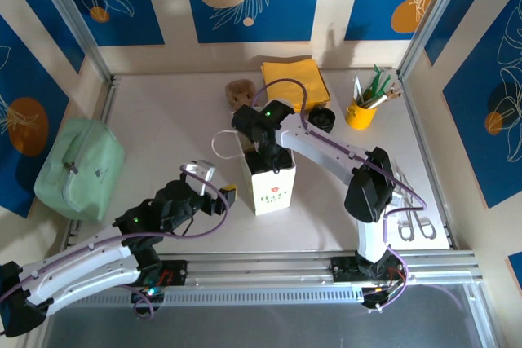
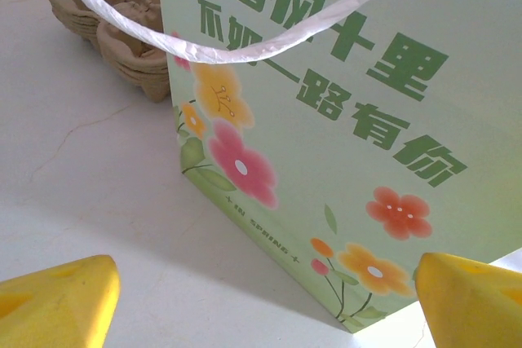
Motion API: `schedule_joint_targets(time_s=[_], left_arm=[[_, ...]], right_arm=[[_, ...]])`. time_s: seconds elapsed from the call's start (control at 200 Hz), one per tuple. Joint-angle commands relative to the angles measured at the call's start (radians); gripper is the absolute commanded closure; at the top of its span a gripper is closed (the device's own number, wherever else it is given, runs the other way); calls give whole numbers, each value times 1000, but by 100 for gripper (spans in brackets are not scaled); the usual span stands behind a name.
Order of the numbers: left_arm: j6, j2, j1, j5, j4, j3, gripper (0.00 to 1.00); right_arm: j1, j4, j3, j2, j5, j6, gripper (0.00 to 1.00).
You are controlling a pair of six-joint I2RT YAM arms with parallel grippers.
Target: Pack the takeout coffee
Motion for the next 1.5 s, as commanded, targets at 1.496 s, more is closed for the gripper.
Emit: schedule_joint_targets(time_s=[1.496], left_arm=[[7, -1, -7, -15, 25, -5, 6]], right_arm=[[0, -20, 28, 40, -35, -5, 38]])
